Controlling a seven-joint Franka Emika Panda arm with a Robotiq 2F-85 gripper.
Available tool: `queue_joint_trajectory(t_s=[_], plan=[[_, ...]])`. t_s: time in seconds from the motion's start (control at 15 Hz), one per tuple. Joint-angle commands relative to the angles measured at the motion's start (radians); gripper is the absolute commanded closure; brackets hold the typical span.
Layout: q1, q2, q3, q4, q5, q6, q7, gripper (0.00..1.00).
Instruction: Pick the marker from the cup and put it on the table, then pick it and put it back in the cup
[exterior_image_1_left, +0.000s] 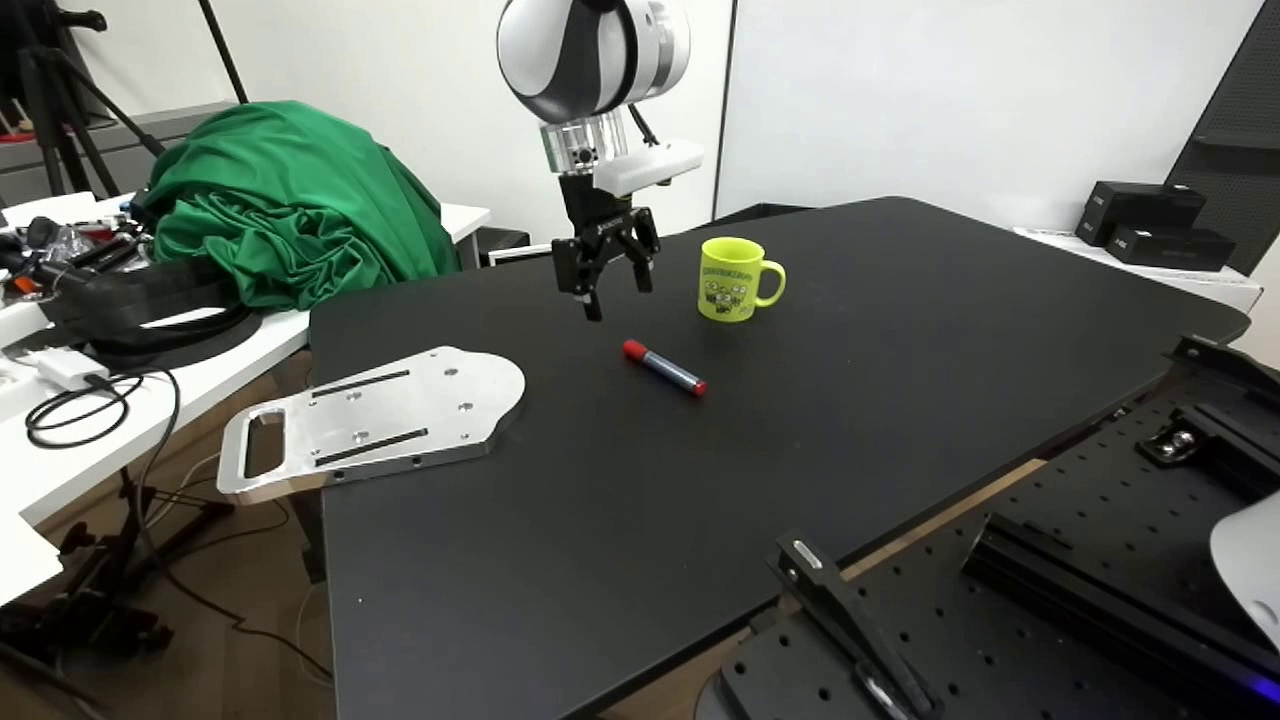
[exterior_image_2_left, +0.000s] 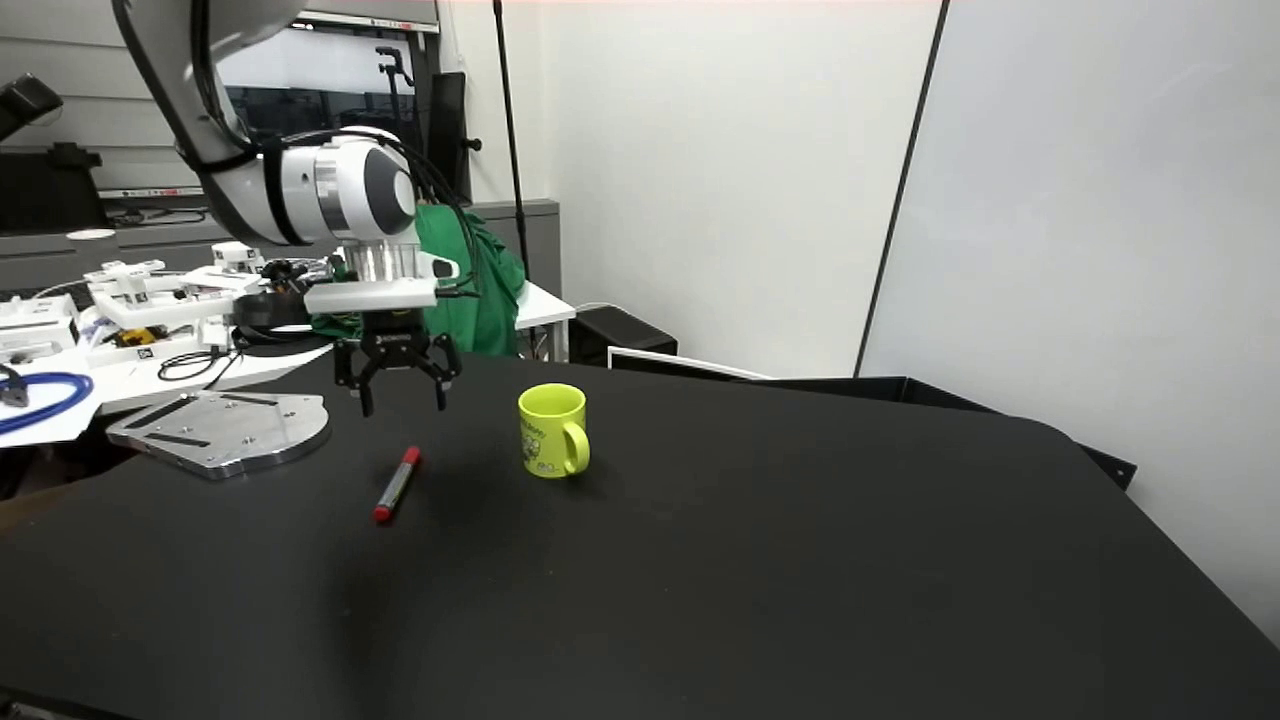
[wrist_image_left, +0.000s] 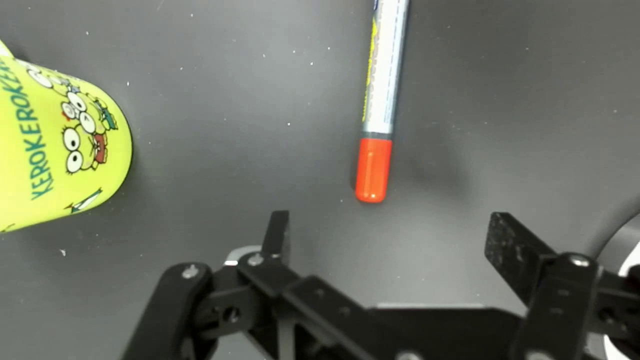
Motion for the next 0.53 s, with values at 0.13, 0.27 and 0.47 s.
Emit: queue_joint_trajectory(t_s=[0.13,0.27,0.47], plan=[[0.025,-0.21,-0.011,-0.325,-0.028,0.221,0.072,0.0],[0.023,-0.25,-0.01,-0.4,-0.027,0.287,0.074,0.0],[0.022,-0.295,-0.02,-0.495,-0.031,0.355,0.077,0.0]])
